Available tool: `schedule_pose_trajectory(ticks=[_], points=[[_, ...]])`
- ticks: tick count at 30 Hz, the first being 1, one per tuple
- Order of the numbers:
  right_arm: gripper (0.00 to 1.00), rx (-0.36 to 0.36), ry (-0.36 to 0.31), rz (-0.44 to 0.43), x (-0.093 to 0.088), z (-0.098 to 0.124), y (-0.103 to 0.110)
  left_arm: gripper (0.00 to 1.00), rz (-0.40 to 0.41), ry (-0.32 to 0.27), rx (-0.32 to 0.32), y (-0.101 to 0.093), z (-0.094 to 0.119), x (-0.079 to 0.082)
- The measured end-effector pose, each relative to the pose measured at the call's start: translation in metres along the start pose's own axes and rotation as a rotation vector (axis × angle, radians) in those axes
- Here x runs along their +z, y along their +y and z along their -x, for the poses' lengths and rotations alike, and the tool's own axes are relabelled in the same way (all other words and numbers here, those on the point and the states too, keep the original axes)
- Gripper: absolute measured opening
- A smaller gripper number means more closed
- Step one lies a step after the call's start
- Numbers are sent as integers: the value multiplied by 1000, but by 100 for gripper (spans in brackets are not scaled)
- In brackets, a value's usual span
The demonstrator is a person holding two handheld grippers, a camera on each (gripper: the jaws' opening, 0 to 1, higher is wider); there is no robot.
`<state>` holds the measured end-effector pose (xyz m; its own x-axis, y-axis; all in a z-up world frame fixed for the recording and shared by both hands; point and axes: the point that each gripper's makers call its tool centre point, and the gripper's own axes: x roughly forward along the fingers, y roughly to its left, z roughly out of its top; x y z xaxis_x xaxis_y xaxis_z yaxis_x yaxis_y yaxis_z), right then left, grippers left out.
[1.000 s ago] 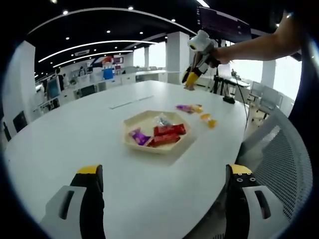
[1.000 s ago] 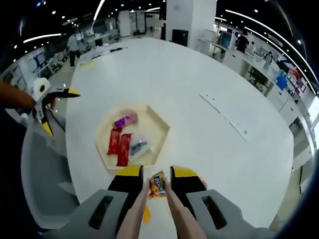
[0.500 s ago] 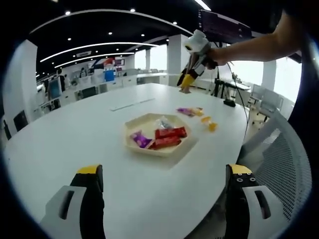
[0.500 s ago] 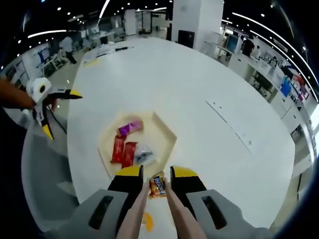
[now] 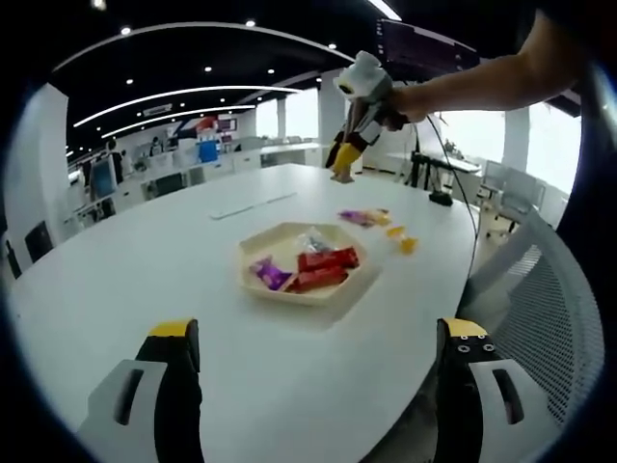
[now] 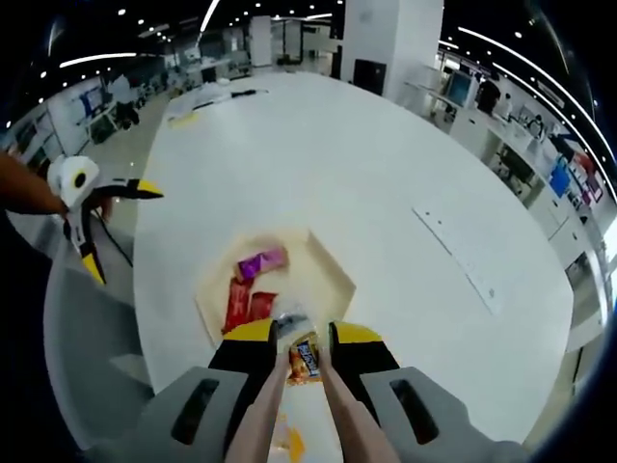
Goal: Place the target food into the container with the food tongs after gripping and lifting it, then release it inside without dropping or visibly crushing the food.
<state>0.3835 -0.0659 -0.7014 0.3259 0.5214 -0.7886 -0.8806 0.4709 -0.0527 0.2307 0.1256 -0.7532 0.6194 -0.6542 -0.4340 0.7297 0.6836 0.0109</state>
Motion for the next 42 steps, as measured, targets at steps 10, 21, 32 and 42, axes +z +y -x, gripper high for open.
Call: schedule_pose_trajectory(ticks=[10,21,32,42], points=[[20,27,-5,28,18,-12,14,100,-20,4,11,3,1,0],[21,50,-29,25,42,-30,25,100,-22,9,19,5,1,-1],[21,76,-50,47,65,-45,40,100,-19,7,30,7,2,-1],[23,76,-65,81,74,-49,42,100,-12,5,40,10,3,-1]])
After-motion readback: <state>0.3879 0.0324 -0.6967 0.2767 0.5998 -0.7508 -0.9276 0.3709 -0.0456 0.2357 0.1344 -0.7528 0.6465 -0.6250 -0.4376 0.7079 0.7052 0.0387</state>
